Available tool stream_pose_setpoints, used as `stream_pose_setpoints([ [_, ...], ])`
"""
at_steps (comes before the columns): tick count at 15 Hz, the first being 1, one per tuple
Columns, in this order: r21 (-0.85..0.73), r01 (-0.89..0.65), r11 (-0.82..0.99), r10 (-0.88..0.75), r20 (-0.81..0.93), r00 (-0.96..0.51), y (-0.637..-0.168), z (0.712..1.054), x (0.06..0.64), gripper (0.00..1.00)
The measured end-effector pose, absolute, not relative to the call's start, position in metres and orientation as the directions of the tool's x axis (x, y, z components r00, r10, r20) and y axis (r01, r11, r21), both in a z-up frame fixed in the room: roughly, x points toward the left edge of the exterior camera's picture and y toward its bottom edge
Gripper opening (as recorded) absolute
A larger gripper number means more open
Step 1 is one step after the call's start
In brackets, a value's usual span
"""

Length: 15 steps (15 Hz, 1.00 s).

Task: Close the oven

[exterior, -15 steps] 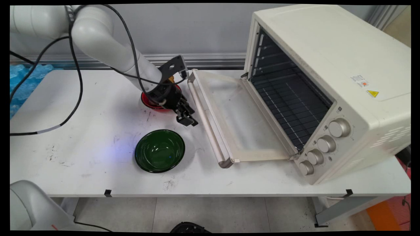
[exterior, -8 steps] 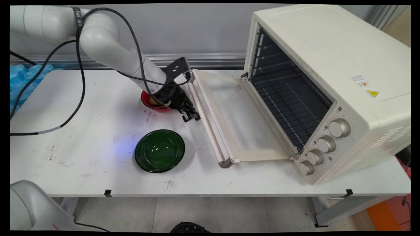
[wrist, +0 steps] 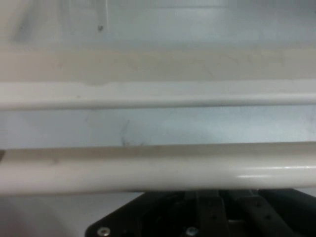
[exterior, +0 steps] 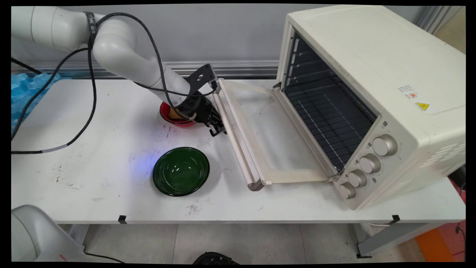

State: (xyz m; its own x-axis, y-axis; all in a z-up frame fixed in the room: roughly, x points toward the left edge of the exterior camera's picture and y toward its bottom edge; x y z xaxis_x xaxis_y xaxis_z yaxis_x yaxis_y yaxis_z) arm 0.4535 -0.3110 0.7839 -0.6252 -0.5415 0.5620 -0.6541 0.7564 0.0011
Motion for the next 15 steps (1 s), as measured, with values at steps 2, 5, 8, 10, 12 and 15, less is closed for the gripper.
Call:
stream_pose_setpoints([
  [2,0.001,-0.657,0.754,-0.54,0.572,-0.618,-0.312,0.785,0.455,0.0],
  [5,0.002,-0.659,0.752,-0.536,0.583,-0.61,-0.312,0.788,0.457,0.0],
  [8,0.008,-0.657,0.754,-0.527,0.604,-0.598,-0.312,0.793,0.458,0.0],
  [10,0.012,-0.656,0.755,-0.523,0.615,-0.59,-0.312,0.797,0.458,0.0],
  [12,0.017,-0.654,0.756,-0.515,0.631,-0.58,-0.313,0.802,0.456,0.0],
  [15,0.022,-0.651,0.759,-0.504,0.652,-0.566,-0.313,0.81,0.453,0.0],
])
